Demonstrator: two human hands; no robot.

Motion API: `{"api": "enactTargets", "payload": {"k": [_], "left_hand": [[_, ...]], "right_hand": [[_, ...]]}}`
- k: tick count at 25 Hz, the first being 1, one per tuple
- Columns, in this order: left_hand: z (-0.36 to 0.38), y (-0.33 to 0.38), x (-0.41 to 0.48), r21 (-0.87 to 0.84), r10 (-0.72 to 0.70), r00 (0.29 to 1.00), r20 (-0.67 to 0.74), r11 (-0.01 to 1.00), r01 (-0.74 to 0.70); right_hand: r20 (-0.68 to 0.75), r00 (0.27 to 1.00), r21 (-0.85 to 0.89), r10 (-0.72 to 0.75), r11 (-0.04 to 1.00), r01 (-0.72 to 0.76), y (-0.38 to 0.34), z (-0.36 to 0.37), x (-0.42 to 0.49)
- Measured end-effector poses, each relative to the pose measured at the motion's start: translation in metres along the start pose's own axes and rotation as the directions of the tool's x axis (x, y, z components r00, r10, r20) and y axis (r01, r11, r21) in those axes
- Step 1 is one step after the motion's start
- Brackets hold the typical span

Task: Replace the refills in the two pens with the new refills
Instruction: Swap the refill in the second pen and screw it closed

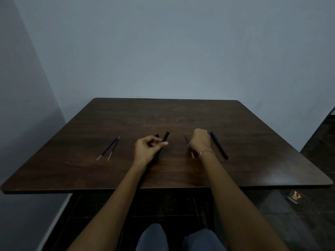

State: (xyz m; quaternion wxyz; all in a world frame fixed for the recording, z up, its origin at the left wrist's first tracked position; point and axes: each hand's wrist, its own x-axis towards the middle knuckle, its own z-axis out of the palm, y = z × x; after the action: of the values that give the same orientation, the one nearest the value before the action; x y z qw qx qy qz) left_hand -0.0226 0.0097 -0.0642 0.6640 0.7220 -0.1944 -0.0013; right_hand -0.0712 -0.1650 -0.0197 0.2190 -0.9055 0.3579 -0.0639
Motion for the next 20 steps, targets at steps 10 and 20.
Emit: {"api": "enactTargets", "payload": {"k": [10, 20], "left_hand": [[0.002, -0.007, 0.004, 0.055, 0.038, 0.999, 0.009, 0.998, -0.039], [0.001, -0.006, 0.001, 0.160, 0.088, 0.996, 0.005, 0.983, -0.088]], "right_hand": [[0.152, 0.987, 0.939, -0.044, 0.320, -0.130, 0.019, 0.038, -0.017], [-0.179, 0.980, 0.984, -0.081, -0.021, 0.178, 0.027, 0.040, -0.023]]}}
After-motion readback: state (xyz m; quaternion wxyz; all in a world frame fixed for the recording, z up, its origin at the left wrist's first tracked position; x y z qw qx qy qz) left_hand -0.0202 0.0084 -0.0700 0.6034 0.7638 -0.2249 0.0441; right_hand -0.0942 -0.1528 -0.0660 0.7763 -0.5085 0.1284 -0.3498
